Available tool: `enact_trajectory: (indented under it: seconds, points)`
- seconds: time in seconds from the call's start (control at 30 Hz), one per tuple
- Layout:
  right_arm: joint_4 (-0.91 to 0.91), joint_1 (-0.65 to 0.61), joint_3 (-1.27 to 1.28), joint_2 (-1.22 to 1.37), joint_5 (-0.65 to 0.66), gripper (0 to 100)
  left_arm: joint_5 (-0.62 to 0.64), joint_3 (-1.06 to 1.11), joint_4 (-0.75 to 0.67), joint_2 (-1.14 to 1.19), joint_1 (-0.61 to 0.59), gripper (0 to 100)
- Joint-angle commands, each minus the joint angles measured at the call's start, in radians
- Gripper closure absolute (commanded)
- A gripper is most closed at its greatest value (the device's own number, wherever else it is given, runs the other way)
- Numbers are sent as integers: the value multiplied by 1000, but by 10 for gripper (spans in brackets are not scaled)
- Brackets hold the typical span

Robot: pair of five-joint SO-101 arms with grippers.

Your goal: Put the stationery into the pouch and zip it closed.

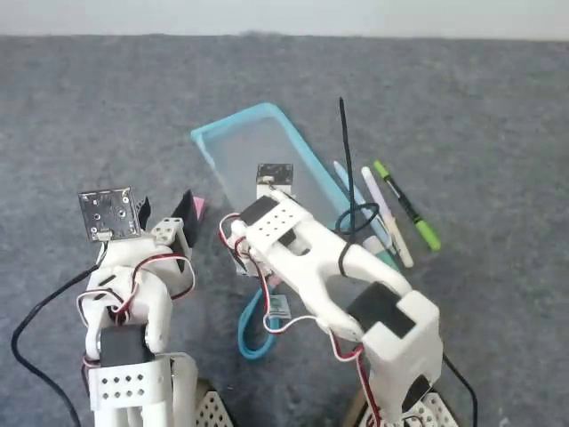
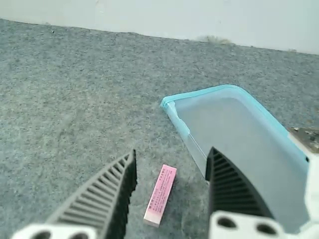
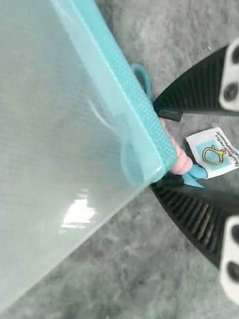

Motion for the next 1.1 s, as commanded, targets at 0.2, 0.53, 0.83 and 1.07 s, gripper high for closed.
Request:
enact_trajectory:
  seconds: [0.2,0.53,0.83,1.07]
  points:
    - [97,82,-112,105,106,906,11,-73,-8,-20,-8,782]
    - [148,205,-137,99,242,987,11,-73,-8,-20,-8,782]
    - [254,344,-173,-117,589,993,2,-67,-9,-15,-2,795]
    - [282,306,-149,-420,895,993,-72,-70,35,-12,17,780]
